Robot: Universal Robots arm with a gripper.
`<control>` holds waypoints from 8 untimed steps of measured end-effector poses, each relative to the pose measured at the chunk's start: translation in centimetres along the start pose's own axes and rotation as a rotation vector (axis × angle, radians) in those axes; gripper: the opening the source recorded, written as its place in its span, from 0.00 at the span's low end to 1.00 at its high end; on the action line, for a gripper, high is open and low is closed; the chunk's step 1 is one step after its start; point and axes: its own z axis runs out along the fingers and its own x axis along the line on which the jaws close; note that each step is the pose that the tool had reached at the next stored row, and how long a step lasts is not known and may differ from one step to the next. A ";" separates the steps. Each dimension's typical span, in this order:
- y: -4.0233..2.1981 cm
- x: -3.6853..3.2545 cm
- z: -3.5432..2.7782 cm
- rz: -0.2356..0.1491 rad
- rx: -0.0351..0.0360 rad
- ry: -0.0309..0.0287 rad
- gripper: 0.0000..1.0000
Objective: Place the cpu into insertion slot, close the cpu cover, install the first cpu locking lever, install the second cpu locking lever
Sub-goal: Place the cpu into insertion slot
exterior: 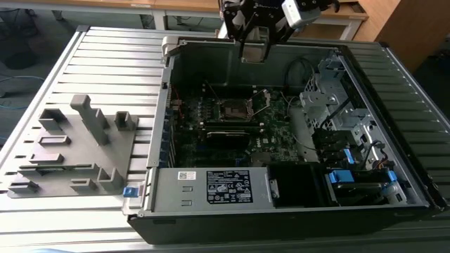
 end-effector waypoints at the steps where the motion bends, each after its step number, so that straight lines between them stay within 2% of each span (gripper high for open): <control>1: -0.02 0.00 0.19 0.000 -0.0001 -0.0006 0.54; 4: -0.06 0.00 0.71 0.000 -0.0002 -0.0017 0.54; 8: -0.07 0.01 0.77 0.000 0.0001 -0.0016 0.54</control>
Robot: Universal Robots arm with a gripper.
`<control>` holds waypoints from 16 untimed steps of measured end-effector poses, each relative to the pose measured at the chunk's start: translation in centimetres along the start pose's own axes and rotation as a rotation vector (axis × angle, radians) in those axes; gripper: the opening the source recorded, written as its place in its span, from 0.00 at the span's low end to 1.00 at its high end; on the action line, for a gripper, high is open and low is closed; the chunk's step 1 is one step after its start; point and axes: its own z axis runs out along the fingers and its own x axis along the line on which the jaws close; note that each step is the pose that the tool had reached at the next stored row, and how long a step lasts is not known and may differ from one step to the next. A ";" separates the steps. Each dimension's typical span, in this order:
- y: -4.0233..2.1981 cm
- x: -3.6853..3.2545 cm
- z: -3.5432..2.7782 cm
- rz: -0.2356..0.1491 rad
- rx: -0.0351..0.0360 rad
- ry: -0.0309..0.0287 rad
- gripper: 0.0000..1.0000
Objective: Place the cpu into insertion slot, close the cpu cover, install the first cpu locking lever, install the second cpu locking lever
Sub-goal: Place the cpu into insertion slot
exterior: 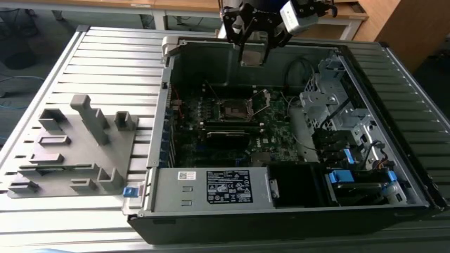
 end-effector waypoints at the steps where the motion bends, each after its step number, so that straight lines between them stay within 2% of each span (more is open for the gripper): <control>1: 0.00 0.00 0.00 0.000 -0.0001 0.0000 0.54; 11: -0.08 -0.02 0.96 0.000 -0.0002 -0.0001 0.54; 16: -0.09 -0.01 1.00 0.000 -0.0002 -0.0001 0.54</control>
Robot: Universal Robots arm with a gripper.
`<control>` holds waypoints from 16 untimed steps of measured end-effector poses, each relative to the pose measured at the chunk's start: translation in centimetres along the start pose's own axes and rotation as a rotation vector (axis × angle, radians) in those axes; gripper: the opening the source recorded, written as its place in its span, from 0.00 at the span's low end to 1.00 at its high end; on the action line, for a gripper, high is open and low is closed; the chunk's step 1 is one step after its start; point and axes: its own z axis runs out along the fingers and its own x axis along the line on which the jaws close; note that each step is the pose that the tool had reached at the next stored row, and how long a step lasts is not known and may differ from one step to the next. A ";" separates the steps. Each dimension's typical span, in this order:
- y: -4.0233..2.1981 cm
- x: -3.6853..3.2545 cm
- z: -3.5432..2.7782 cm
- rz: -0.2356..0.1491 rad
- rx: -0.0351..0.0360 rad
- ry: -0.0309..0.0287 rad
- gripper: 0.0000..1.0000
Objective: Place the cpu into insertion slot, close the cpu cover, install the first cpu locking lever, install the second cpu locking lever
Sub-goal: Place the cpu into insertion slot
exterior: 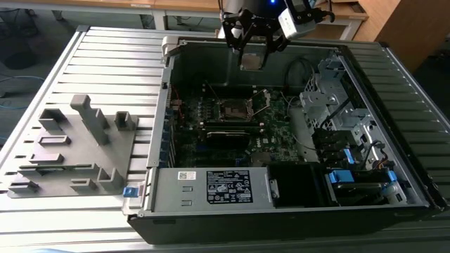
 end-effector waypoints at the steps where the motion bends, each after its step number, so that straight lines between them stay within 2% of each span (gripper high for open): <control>1: 0.00 0.00 0.00 0.000 0.0000 0.0000 0.54; 16: -0.05 -0.01 0.54 0.000 0.0000 0.0000 0.54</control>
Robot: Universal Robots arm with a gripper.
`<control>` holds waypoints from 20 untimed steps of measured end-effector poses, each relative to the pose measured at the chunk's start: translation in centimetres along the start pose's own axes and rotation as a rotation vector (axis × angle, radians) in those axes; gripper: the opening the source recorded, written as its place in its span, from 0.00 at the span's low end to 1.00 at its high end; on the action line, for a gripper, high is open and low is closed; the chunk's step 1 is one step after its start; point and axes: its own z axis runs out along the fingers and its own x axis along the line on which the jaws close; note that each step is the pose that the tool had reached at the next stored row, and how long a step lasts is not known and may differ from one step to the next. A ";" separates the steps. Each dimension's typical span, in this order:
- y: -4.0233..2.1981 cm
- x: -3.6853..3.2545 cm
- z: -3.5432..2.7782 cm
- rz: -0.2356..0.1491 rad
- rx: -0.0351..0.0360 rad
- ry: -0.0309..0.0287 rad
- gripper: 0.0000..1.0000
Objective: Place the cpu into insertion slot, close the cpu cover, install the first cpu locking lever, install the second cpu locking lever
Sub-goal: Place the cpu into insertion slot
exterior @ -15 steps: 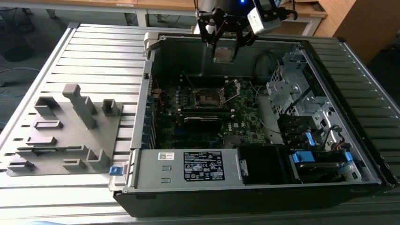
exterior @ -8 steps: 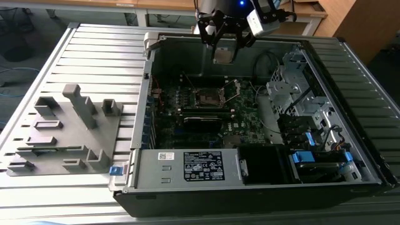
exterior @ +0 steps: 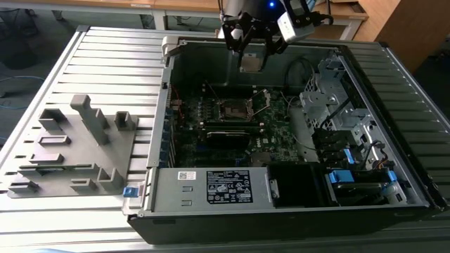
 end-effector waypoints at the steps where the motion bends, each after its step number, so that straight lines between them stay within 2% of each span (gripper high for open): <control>1: 0.00 0.00 0.00 0.000 0.0001 0.0000 0.54; 12: 0.00 0.00 0.03 0.000 0.0000 0.0000 0.54; 15: -0.03 0.00 0.31 0.000 -0.0001 0.0000 0.54; 20: -0.11 0.10 1.15 0.000 0.0001 0.0000 0.54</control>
